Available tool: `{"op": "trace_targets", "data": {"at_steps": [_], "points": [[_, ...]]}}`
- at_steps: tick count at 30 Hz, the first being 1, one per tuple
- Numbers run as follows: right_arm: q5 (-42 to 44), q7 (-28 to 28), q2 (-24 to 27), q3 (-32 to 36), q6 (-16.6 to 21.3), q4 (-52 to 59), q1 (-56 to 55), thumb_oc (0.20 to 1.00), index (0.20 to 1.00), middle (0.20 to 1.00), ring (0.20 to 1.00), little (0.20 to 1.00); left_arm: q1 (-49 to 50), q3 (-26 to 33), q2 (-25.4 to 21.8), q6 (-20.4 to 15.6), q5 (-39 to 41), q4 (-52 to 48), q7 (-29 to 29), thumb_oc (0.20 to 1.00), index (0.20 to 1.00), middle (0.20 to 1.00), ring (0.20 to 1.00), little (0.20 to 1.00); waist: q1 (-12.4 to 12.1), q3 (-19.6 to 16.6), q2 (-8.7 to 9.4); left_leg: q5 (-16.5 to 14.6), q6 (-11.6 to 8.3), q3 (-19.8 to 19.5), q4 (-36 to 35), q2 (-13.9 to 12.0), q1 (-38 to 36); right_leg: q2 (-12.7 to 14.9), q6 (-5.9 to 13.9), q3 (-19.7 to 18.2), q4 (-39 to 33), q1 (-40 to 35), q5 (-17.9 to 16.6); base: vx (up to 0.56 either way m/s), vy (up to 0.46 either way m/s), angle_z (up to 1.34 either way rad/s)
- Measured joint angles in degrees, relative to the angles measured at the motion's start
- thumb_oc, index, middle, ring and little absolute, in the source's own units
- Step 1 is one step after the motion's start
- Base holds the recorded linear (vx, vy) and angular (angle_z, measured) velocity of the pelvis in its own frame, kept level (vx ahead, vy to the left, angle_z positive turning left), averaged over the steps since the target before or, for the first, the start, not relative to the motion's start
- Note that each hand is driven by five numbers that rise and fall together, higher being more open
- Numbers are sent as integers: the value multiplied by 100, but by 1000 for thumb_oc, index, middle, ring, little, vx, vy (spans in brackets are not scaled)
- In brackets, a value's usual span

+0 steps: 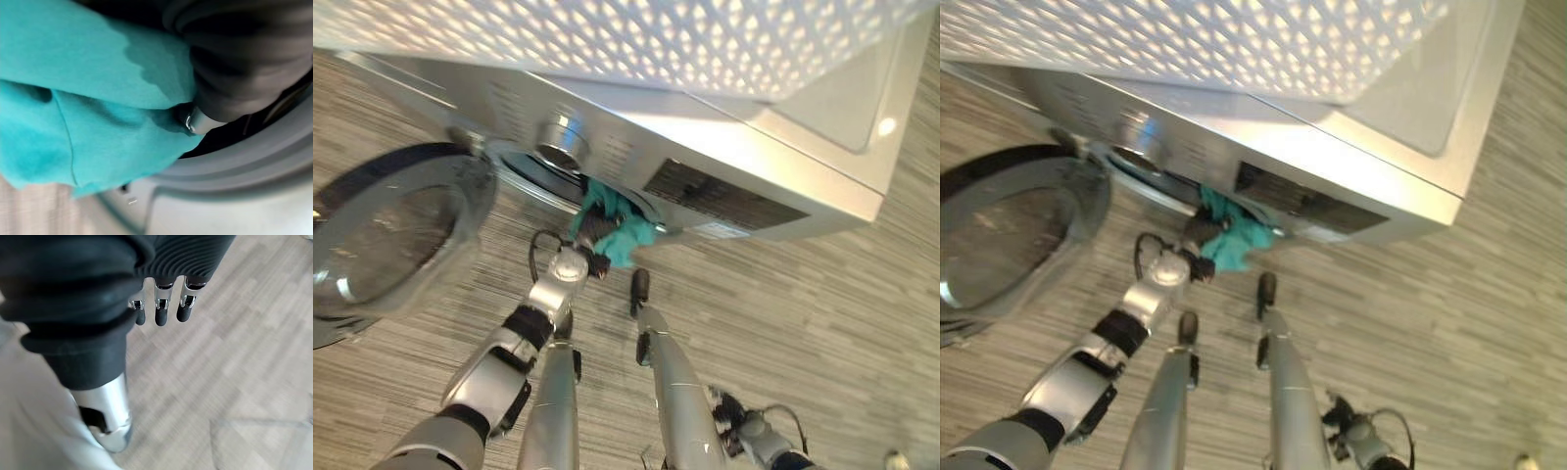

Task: Grab the laundry basket,head to the washer,open it,put in the laundry and shut it.

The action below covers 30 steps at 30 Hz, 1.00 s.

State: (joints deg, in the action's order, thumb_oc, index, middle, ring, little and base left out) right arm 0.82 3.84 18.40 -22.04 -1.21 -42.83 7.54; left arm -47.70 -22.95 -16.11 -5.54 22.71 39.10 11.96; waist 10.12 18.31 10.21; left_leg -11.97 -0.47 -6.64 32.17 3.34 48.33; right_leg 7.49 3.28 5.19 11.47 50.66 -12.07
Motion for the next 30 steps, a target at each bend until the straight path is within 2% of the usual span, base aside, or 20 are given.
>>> {"op": "trace_targets", "data": {"at_steps": [1, 2, 3, 4, 5, 7, 8, 10, 12, 15, 19, 22, 23, 24, 26, 30], "points": [[-6, 46, 62, 41, 32, 311, 58, 1000, 1000, 1000, 1000, 1000, -28, 99, -5, -11, 13, 0, 95, 200, 200, 200, 200, 200, 27, -1, 5, -30, -43, 39, 57, -39, 50, -39, -10, -11, 0, 37, -15, -46, -71, -30], [-104, 83, 287, 0, 13, 1313, -11, 1000, 1000, 1000, 1000, 1000, -85, 335, -76, -43, 155, 2, 218, 200, 200, 200, 200, 200, 57, -34, 43, -152, -91, 115, 289, -139, 215, -158, -54, -66, 2, 153, -101, -24, -50, -38], [-171, 82, 390, -21, 79, 1838, -28, 1000, 1000, 1000, 1000, 1000, -162, 454, -149, -70, 204, 44, 293, 200, 200, 200, 200, 200, 94, -69, 90, -209, -90, 146, 398, -197, 334, -217, -51, -111, 3, 244, -109, -10, -54, -53], [-272, 90, 421, -12, 362, 2485, 26, 1000, 1000, 1000, 1000, 1000, -377, 587, -374, -138, 266, 177, 444, 200, 200, 200, 200, 200, 170, -160, 192, -287, -94, 220, 579, -276, 584, -286, -67, -157, 13, 459, -124, -6, -31, -37], [-329, 118, 328, 69, 474, 2555, 80, 1000, 1000, 1000, 1000, 1000, -487, 634, -534, -183, 369, 218, 541, 200, 200, 200, 200, 200, 241, -205, 258, -296, -104, 238, 628, -293, 704, -296, -65, -155, 20, 559, -142, -11, -37, -24], [-372, 53, 528, -86, 483, 2805, 59, 1000, 1000, 1000, 1000, 1000, -728, 702, -895, -205, 386, 484, 663, 200, 200, 200, 200, 200, 330, -241, 309, -379, -153, 245, 834, -361, 866, -380, -101, -151, 21, 650, -254, 2, -42, -21], [-386, 33, 679, -96, 582, 3050, 27, 1000, 1000, 1000, 1000, 1000, -1010, 714, -1387, -208, 401, 719, 819, 200, 200, 200, 200, 200, 384, -281, 366, -473, -142, 264, 1028, -458, 1048, -460, -89, -164, 13, 760, -282, 14, -44, -32], [-385, 85, 690, -67, 626, 3049, -31, 1000, 1000, 1000, 1000, 1000, -1159, 925, -1841, -290, 444, 709, 994, 200, 200, 200, 200, 200, 508, -297, 391, -483, -135, 262, 1093, -475, 1188, -473, -89, -162, -44, 838, -289, 28, -49, -14], [-386, 68, 715, -150, 635, 2993, -132, 1000, 1000, 1000, 1000, 1000, -1200, 1077, -2029, -441, 506, 709, 1142, 200, 200, 200, 200, 200, 512, -298, 400, -496, -140, 264, 1105, -491, 1209, -486, -86, -164, -103, 837, -320, 37, -60, -3], [-384, -45, 716, -622, 649, 2560, -206, 1000, 1000, 1000, 1000, 1000, -1601, 1077, -2147, -473, 709, 739, 1394, 200, 200, 200, 200, 200, 473, -290, 424, -498, -142, 268, 1025, -500, 1201, -500, -103, -148, -166, 824, -366, 15, -23, 2], [-384, -63, 715, -751, 662, 2303, -220, 1000, 1000, 1000, 1000, 1000, -2399, 820, -1937, -524, 1137, 965, 1441, 200, 200, 200, 200, 200, 520, -279, 446, -501, -142, 290, 982, -503, 1181, -496, -113, -157, -192, 820, -376, 26, -24, -1], [-381, -37, 762, -711, 632, 2183, -216, 1000, 1000, 1000, 1000, 1000, -2921, 461, -1685, -693, 1701, 1185, 1436, 200, 200, 200, 200, 200, 572, -234, 494, -507, -144, 308, 950, -513, 1167, -495, -110, -157, -192, 825, -343, 87, -75, 3], [-381, -30, 777, -649, 622, 2119, -185, 1000, 1000, 1000, 1000, 1000, -3181, 162, -1576, -801, 2068, 1209, 1384, 200, 200, 200, 200, 200, 513, -120, 541, -498, -152, 285, 942, -497, 1176, -481, -107, -128, -191, 825, -328, 67, -44, 12], [-380, -7, 780, -575, 594, 2131, -170, 1000, 1000, 1000, 1000, 1000, -3211, 141, -1544, -862, 2267, 1045, 1418, 200, 200, 200, 200, 200, 466, -71, 569, -487, -161, 295, 940, -485, 1175, -469, -119, -132, -191, 833, -340, 96, -60, 11], [-381, 79, 778, -348, 576, 2129, -135, 1000, 1000, 1000, 1000, 1000, -3154, 187, -1436, -1082, 2676, 773, 1429, 200, 200, 200, 200, 200, 426, 1, 561, -468, -176, 389, 891, -468, 1145, -437, -139, -185, -191, 842, -401, 64, -42, -1], [-457, 237, 779, -339, 472, 2242, -127, 1000, 1000, 1000, 1000, 1000, -2393, 1294, -1012, -1590, 3082, -616, 1473, 200, 200, 200, 200, 200, 493, 87, 679, -451, -155, 666, 647, -436, 925, -365, -142, -378, -201, 831, -402, 43, -19, -10]]}}
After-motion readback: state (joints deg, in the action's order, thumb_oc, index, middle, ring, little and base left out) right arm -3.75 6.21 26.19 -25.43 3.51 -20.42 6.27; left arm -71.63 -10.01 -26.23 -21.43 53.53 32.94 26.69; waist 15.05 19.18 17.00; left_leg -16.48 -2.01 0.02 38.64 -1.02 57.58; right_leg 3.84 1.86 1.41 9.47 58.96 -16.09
